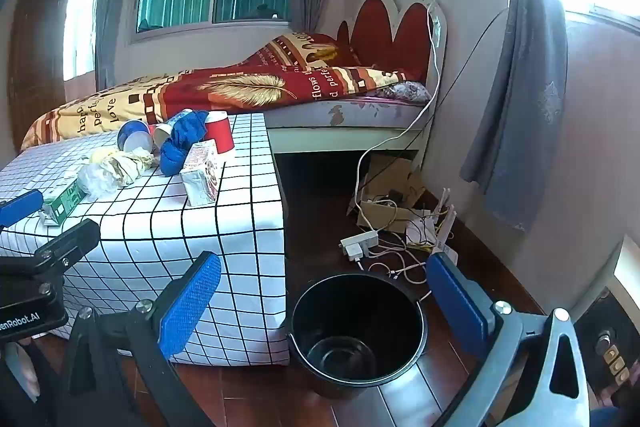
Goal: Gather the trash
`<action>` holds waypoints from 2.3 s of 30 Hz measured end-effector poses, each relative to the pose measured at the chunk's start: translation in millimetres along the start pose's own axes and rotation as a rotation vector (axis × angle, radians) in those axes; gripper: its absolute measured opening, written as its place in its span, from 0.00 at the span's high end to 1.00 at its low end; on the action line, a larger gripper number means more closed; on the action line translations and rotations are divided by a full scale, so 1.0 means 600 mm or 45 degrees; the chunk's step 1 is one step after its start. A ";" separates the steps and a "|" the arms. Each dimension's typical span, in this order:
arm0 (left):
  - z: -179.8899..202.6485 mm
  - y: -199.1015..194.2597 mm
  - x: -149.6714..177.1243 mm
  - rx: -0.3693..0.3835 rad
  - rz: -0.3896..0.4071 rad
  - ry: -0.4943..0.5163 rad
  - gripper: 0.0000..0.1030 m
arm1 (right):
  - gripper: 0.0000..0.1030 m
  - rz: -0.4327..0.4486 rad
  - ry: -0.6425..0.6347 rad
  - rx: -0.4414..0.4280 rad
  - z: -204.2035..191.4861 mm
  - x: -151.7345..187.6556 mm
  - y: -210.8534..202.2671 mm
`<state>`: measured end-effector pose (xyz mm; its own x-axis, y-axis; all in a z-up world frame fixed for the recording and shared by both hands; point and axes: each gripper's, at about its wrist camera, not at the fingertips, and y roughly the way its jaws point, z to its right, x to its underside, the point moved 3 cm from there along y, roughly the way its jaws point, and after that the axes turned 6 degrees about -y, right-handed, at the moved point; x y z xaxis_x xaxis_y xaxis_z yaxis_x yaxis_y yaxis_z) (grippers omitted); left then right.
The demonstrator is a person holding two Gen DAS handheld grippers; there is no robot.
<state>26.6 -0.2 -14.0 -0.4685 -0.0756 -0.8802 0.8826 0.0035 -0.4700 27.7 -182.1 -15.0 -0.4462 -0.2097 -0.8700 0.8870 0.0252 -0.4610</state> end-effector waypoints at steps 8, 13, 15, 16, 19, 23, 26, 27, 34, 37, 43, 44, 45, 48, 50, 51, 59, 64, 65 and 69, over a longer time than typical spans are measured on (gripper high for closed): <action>0.004 -0.006 0.001 -0.001 0.018 0.006 0.00 | 0.00 -0.016 0.003 -0.002 0.002 0.000 0.003; 0.009 -0.001 0.001 -0.002 0.010 0.003 0.00 | 0.00 -0.016 0.009 -0.005 0.003 0.002 0.005; 0.007 -0.001 0.001 -0.001 0.008 0.002 0.00 | 0.00 -0.019 0.010 -0.005 0.003 0.002 0.006; 0.007 -0.002 0.000 0.001 0.007 0.001 0.00 | 0.00 -0.018 0.010 -0.004 0.002 0.001 0.005; 0.007 -0.002 0.001 -0.001 0.007 0.003 0.00 | 0.00 -0.018 0.010 -0.004 0.002 0.002 0.005; 0.005 -0.003 0.002 0.001 0.004 0.002 0.00 | 0.00 -0.020 0.015 -0.004 0.006 0.002 0.005; 0.005 -0.003 0.002 0.002 0.004 0.003 0.00 | 0.00 -0.021 0.021 0.000 0.006 0.003 0.005; 0.005 -0.003 0.003 0.000 0.004 0.003 0.00 | 0.00 -0.022 0.021 -0.001 0.006 0.003 0.005; -0.001 -0.001 0.007 0.001 0.000 0.003 0.00 | 0.00 -0.026 0.024 -0.002 0.006 0.004 0.007; 0.000 0.002 0.007 0.001 -0.001 0.001 0.00 | 0.00 -0.025 0.024 0.001 0.005 0.005 0.006; -0.002 0.001 0.007 0.004 -0.005 0.001 0.00 | 0.00 -0.024 0.024 -0.001 0.007 0.004 0.007; -0.002 0.000 0.007 0.005 -0.004 0.001 0.00 | 0.00 -0.023 0.024 0.001 0.007 0.005 0.006; -0.004 -0.002 0.008 0.003 -0.001 0.001 0.00 | 0.00 -0.023 0.024 0.001 0.007 0.005 0.006; -0.004 -0.001 0.008 0.001 -0.002 0.001 0.00 | 0.00 -0.022 0.026 0.001 0.006 0.006 0.006; -0.005 -0.002 0.009 0.000 -0.002 0.000 0.00 | 0.00 -0.022 0.027 0.000 0.007 0.005 0.005; -0.006 -0.002 0.009 0.001 -0.005 -0.001 0.00 | 0.00 -0.022 0.027 0.000 0.007 0.005 0.005; -0.006 -0.001 0.010 0.000 -0.006 0.000 0.00 | 0.00 -0.023 0.027 -0.001 0.008 0.005 0.005; -0.006 -0.001 0.010 0.002 -0.007 0.001 0.00 | 0.00 -0.023 0.026 -0.002 0.008 0.006 0.005; -0.006 -0.001 0.011 0.001 -0.008 0.001 0.00 | 0.00 -0.022 0.025 -0.001 0.008 0.007 0.004; -0.007 -0.002 0.012 0.002 -0.006 -0.001 0.00 | 0.00 -0.023 0.027 -0.001 0.007 0.007 0.005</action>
<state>22.2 3.5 -20.2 -0.4727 -0.0761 -0.8779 0.8804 0.0018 -0.4742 29.0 -187.1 -19.0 -0.4649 -0.1896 -0.8648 0.8785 0.0224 -0.4772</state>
